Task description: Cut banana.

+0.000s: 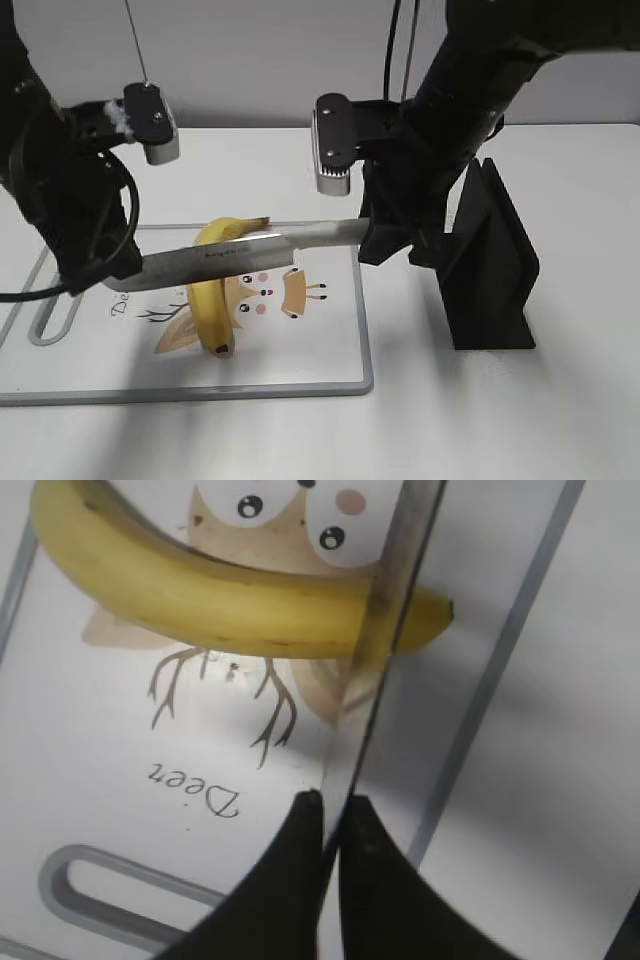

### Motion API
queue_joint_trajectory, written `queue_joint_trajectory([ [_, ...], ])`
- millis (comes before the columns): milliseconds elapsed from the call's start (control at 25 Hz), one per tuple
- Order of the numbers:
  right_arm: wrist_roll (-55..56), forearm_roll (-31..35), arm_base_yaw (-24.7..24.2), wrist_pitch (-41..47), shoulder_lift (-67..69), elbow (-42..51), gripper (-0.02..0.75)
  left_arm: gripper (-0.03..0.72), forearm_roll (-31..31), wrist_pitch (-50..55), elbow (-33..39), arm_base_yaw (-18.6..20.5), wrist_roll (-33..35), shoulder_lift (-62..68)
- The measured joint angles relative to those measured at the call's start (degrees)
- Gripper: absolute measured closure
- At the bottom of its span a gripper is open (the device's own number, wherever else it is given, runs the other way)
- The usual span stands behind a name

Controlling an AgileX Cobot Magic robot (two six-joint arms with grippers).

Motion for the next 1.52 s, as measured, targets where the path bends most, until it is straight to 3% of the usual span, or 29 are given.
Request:
queue_joint_trajectory([
  [160, 5.21, -4.67, 1.31, -0.47, 0.64, 0.00, 0.563, 0.686, -1.99, -7.13, 6.88, -0.05, -0.40, -1.84],
  [480, 7.23, -5.03, 1.80, -0.50, 3.79, 0.00, 0.549, 0.686, -3.32, -14.23, 14.19, -0.12, -0.66, -3.61],
  [1520, 8.36, -4.72, 1.98, -2.42, 8.77, 0.00, 0.530, 0.686, -3.03, -14.45, 15.48, -0.18, -1.34, -3.50],
])
